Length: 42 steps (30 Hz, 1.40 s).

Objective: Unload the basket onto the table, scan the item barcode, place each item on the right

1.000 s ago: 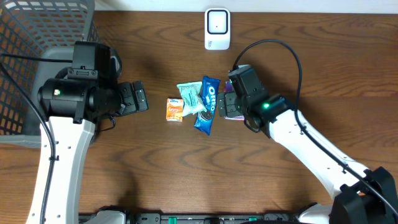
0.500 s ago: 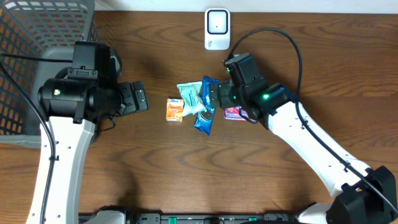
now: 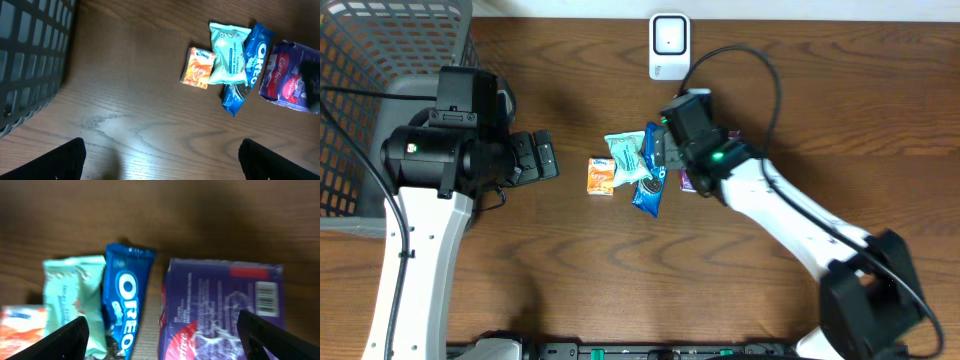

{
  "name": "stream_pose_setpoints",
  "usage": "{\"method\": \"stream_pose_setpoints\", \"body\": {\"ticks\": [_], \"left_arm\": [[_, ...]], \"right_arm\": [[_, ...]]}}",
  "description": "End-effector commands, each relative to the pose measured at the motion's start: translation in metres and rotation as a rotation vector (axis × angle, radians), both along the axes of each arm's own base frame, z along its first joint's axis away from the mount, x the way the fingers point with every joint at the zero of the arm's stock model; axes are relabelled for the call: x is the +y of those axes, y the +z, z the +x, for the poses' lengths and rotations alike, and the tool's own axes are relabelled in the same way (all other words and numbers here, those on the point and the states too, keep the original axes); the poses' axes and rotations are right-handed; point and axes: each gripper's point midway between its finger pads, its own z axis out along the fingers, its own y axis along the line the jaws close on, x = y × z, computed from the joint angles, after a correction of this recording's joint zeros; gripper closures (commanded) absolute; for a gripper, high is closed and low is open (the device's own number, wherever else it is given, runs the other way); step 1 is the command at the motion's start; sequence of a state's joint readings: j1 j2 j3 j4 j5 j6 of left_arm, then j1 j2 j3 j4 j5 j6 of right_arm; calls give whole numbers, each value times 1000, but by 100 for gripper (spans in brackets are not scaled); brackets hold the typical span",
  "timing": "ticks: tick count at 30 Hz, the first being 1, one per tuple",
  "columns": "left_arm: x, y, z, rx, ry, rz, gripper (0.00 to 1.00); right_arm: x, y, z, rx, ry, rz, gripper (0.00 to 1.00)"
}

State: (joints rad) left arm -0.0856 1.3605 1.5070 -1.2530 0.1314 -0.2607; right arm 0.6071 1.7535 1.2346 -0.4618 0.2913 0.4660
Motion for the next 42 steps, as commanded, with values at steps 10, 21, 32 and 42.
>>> {"method": "stream_pose_setpoints", "body": {"ticks": [10,21,32,42], "left_arm": [[1,7,2,-20,-8,9,2],[1,7,2,-20,-8,9,2],[1,7,2,-20,-8,9,2],[1,7,2,-20,-8,9,2]], "right_arm": [[-22,-74,-14,80,-24,-329,25],[-32,-86,-17,116,-35,-359,61],[-41,-103,-18,160,-47,-415,79],[-3,-31,7,132,-52,-176,99]]}}
